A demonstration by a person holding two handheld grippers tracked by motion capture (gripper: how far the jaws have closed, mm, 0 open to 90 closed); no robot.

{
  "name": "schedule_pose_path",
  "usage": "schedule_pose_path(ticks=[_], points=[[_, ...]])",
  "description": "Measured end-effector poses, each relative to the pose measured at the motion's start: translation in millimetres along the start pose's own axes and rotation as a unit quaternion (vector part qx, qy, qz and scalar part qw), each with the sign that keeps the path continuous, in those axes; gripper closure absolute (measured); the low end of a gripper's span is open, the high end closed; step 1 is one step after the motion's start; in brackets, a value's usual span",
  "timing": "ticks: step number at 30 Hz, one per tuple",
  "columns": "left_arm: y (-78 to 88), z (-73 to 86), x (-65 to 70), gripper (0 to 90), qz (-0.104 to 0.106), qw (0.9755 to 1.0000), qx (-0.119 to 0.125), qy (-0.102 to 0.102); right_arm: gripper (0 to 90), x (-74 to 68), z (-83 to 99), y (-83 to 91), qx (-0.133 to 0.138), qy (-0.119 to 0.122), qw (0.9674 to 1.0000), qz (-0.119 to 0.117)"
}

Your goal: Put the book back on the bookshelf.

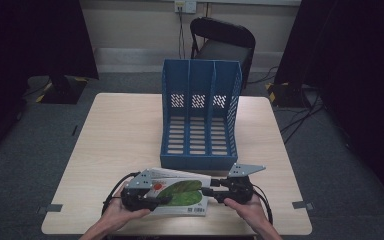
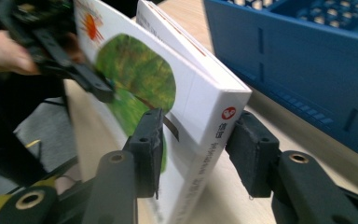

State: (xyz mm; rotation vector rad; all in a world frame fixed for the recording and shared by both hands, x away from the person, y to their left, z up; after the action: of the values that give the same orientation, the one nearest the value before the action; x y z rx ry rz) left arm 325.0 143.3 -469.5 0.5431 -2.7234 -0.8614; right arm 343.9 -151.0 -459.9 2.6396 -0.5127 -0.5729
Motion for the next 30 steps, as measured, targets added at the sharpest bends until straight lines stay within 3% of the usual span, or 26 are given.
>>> schedule_pose_path(ticks=[3, 4, 8, 11, 12, 13, 14, 16, 19, 21, 25, 30], points=[[-1.0, 0.7, -0.7, 68.9, 0.0, 1.0, 0.0, 0.001, 58.8, -3.4, -1.6, 0.4, -0.002, 0.006, 0.9999, -0.013], [-1.2, 0.7, -1.0, 68.8, 0.0, 1.0, 0.0, -0.002, 57.3, -5.5, -2.0, -0.9, -0.008, 0.017, 0.9998, 0.001], [-1.1, 1.2, -0.7, 67.7, -0.003, 1.0, -0.002, -0.005, 57.1, -4.5, -2.9, -3.5, -0.018, 0.021, 0.9996, -0.004], [-2.4, 1.4, -1.9, 67.2, -0.002, 1.0, -0.002, -0.001, 54.5, 0.9, -4.6, -10.5, -0.027, 0.004, 0.9994, -0.023], [-3.2, 1.4, -3.0, 67.3, -0.004, 1.0, -0.005, 0.002, 54.3, 4.8, -3.9, -24.1, -0.051, 0.002, 0.9979, -0.039], [-3.2, 1.4, -3.0, 67.1, -0.004, 1.0, -0.005, 0.002, 54.3, 4.8, -3.9, -24.1, -0.051, 0.002, 0.9979, -0.039], [-1.9, 2.0, -4.5, 67.1, -0.005, 0.9999, -0.006, 0.008, 53.0, 4.8, -5.1, -32.9, -0.062, 0.014, 0.9974, -0.036], [0.2, 3.0, -5.9, 66.9, -0.01, 0.9999, -0.007, 0.012, 58.3, 4.5, -6.1, -31.5, -0.065, 0.025, 0.9965, -0.047], [2.9, 3.7, -9.7, 64.8, -0.018, 0.9996, -0.005, 0.023, 60.8, 2.0, -5.3, -29.0, -0.062, 0.038, 0.9963, -0.045], [9.7, 6.1, -15.1, 61.4, -0.042, 0.9986, -0.007, 0.03, 64.6, -1.5, -4.6, -26.2, -0.062, 0.058, 0.9958, -0.035], [17.4, 9.3, -21.4, 56.7, -0.049, 0.9975, -0.004, 0.051, 66.6, -4.0, -3.9, -24.3, -0.06, 0.069, 0.9954, -0.028], [30.5, 13.8, -33.3, 49.7, -0.067, 0.9943, 0.005, 0.082, 72.1, -11.6, -3.6, -23.1, -0.061, 0.087, 0.994, -0.027]])
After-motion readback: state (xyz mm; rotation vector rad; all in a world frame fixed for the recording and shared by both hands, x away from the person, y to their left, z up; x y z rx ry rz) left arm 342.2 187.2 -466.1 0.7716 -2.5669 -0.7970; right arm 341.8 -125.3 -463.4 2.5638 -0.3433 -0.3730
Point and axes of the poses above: each handheld gripper's, and its own axes: y roughly backward along the jaws, z roughly out of its underside, x roughly to its right, the point moved 2 cm from there along -y, roughly forward along the jaws, and after that the axes turned 2 degrees about -z, right-handed, at the moved point
